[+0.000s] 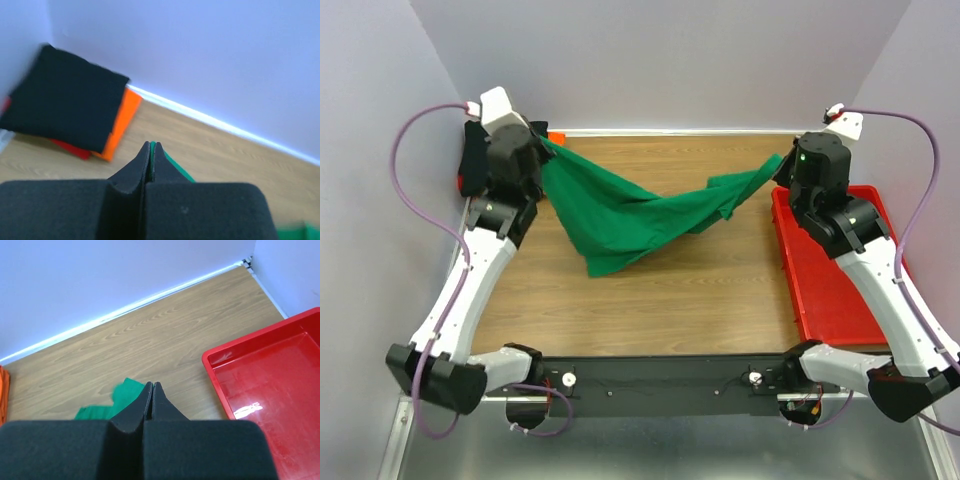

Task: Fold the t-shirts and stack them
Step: Flatten the tshirt out

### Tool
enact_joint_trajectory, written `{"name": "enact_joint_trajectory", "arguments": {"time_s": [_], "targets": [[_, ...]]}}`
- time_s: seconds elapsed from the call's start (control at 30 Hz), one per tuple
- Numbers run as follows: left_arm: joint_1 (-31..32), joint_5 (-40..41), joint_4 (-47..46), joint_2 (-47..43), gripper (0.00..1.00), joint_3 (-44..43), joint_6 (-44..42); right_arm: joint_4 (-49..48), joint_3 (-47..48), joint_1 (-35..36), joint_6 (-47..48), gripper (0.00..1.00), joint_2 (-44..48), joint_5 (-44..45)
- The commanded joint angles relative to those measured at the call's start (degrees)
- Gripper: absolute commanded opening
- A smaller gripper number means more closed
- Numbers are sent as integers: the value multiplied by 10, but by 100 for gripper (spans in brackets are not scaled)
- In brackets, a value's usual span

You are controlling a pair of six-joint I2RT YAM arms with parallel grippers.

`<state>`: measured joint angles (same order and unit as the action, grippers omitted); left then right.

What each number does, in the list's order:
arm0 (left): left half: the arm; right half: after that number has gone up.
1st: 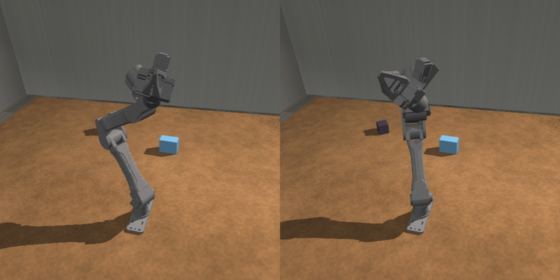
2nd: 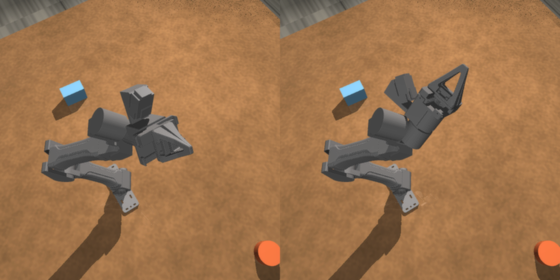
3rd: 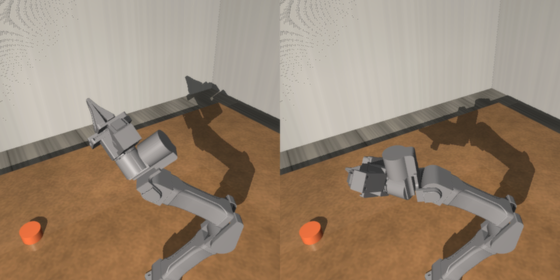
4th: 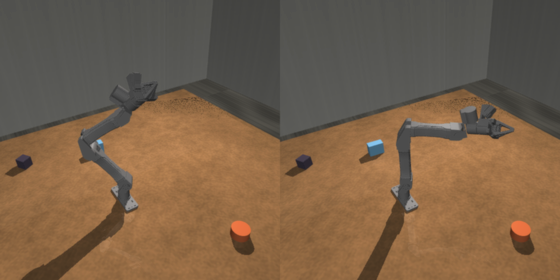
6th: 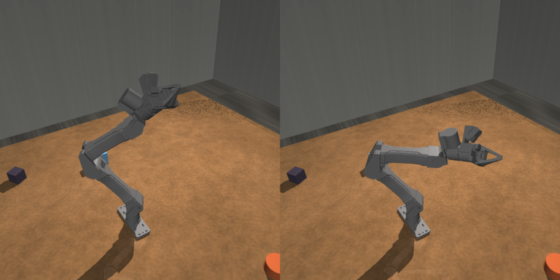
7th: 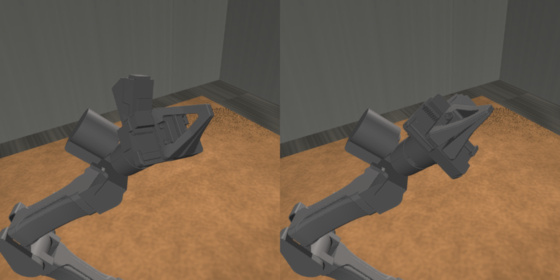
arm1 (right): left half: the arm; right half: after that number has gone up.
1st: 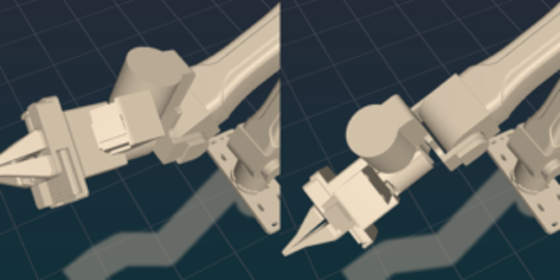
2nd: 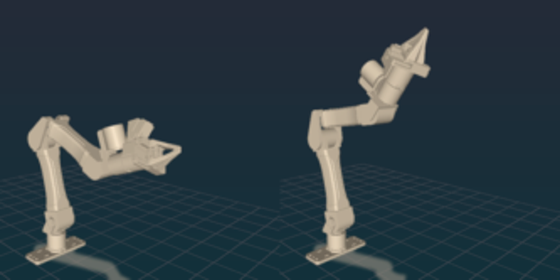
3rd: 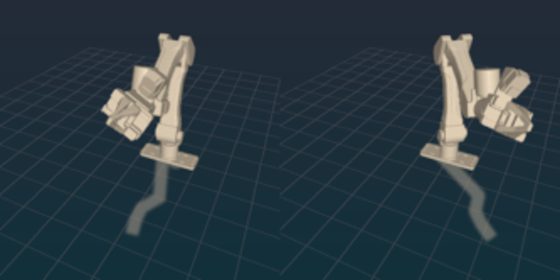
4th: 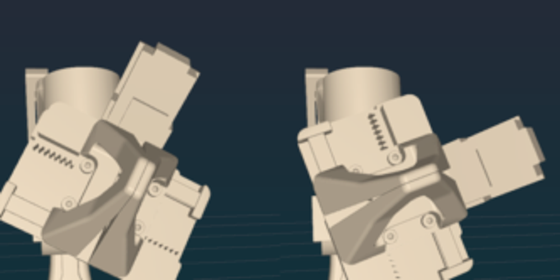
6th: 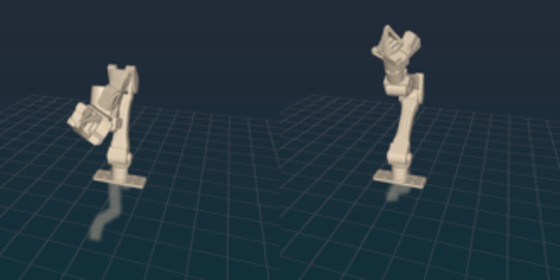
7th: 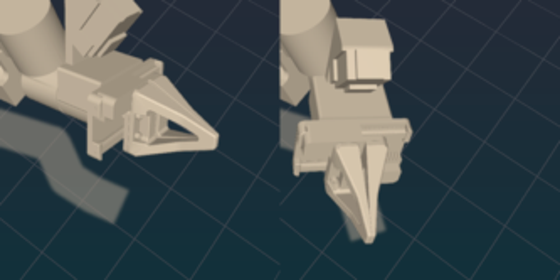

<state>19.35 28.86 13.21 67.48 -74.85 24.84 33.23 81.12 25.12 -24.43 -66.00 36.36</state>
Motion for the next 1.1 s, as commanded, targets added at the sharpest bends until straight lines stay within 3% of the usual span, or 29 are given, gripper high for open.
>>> {"name": "enact_joint_trajectory", "arguments": {"time_s": [0.0,0.1,0.27,0.37,0.4,0.43,0.47,0.67,0.87,1.07], "targets": [[-70,-59,-25,62,0,-72,-19,4,28,-3,-9,1,-18,49],[-92,-104,-22,158,0,-163,-30,3,35,-4,-8,0,-49,46],[-104,-218,70,377,1,-327,-16,2,3,-6,-26,0,-105,-6],[-104,-249,50,398,15,-327,18,2,-21,-7,-37,0,-133,-17],[-105,-250,36,393,33,-292,25,2,-34,-8,-40,0,-137,-17],[-106,-250,17,377,44,-276,27,1,-41,-8,-42,0,-142,-23],[-107,-250,15,370,46,-262,28,1,-47,-8,-43,0,-144,-29],[-114,-214,-12,239,46,-65,92,-5,-92,-8,-55,1,-148,-49],[-104,-204,-17,79,44,241,177,-18,-118,-9,-60,0,-150,-73],[-48,-195,-13,9,44,378,229,-30,-120,-9,-57,0,-164,-103]]}}
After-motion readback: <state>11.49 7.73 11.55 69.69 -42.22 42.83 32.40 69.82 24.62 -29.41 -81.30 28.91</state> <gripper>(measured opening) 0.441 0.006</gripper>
